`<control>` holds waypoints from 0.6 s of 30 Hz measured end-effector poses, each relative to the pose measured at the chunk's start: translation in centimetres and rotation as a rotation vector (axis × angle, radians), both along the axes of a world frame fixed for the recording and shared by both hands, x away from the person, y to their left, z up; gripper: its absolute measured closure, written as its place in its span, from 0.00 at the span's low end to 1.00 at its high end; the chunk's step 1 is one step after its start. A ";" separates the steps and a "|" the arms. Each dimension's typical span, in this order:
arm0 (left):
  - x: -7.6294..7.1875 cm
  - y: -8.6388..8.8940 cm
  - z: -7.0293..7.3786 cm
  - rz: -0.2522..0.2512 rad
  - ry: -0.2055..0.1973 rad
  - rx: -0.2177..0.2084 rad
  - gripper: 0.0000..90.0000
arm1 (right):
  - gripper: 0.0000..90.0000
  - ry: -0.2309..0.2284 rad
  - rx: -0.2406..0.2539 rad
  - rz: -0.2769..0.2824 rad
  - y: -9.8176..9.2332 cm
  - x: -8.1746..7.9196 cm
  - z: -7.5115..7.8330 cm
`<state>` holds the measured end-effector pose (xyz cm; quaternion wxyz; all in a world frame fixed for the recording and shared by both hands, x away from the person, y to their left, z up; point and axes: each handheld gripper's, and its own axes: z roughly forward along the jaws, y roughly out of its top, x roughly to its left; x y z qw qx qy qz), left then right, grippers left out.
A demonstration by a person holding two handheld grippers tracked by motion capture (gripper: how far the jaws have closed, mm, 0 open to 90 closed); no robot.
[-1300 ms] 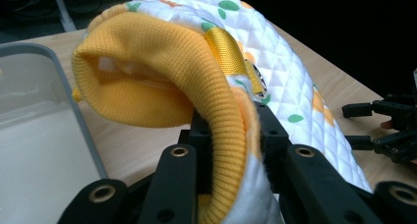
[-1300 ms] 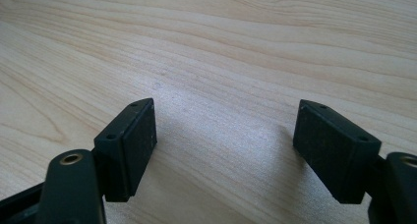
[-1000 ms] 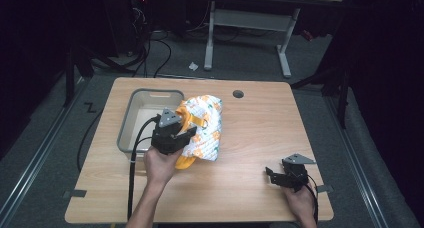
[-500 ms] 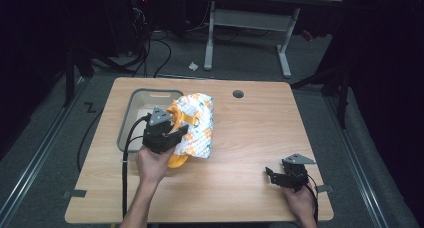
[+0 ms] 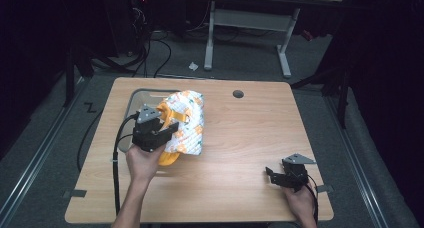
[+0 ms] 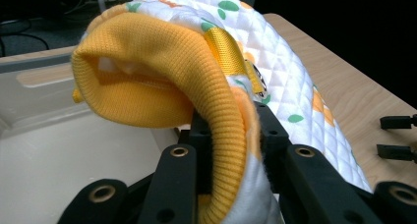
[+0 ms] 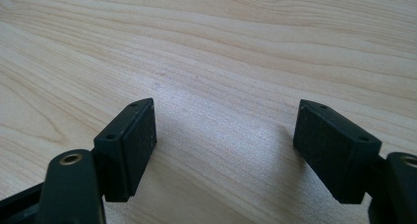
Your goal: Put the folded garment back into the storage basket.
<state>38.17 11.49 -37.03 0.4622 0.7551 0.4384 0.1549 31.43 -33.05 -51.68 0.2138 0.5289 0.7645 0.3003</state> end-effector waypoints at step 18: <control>0.7 2.8 -0.1 0.053 0.008 0.010 0.83 | 0.27 0.000 0.000 -0.002 0.0 0.0 0.0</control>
